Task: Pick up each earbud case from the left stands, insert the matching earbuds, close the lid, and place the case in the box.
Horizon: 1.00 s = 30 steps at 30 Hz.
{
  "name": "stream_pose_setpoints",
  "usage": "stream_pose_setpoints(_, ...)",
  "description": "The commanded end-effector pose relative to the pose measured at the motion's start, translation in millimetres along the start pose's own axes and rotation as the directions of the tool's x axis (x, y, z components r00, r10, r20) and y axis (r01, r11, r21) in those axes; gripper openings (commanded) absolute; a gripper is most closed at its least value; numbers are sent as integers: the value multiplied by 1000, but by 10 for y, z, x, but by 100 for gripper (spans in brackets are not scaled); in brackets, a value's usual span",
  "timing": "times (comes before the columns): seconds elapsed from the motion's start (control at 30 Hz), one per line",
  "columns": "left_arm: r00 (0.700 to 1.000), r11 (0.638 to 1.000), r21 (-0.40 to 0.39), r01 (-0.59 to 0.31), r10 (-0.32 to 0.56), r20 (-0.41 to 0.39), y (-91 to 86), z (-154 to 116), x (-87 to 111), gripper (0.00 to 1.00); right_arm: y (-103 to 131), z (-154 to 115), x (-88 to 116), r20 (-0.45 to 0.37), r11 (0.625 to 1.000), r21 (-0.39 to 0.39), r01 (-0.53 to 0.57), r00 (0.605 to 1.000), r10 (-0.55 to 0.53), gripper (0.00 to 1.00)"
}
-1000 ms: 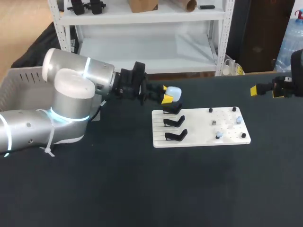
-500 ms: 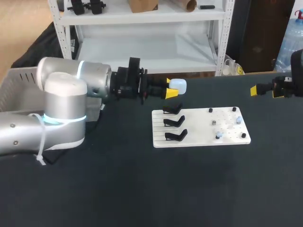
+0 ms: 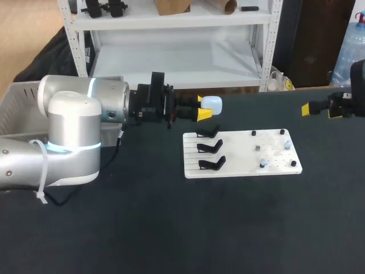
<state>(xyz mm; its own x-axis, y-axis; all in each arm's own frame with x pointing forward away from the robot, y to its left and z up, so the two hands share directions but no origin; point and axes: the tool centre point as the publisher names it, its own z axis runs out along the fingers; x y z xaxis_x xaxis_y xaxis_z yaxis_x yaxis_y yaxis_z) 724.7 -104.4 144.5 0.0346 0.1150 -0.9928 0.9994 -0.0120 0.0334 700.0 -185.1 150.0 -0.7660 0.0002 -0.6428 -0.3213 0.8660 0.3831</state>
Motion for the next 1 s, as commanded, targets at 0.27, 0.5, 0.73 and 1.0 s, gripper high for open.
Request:
stream_pose_setpoints(0.27, 1000, 1000, -12, -2, 2, 2, -23, 3, 2, 0, 0, 0, 0, 0, 1000, 0, 0, 1000, 0, 100)
stream_pose_setpoints(0.5, 1000, 1000, -12, -2, 2, 2, -23, 3, 2, 0, 0, 0, 0, 0, 1000, 0, 0, 1000, 0, 100)
stream_pose_setpoints(0.73, 1000, 1000, 13, 6, -6, 21, -44, 88, 21, 0, 87, 15, 72, -6, 1000, -13, 9, 1000, -9, 100)
stream_pose_setpoints(1.0, 999, 997, 74, 20, -23, 37, -82, 166, 42, 0, 394, 10, 351, -36, 997, -65, 46, 998, -49, 100)
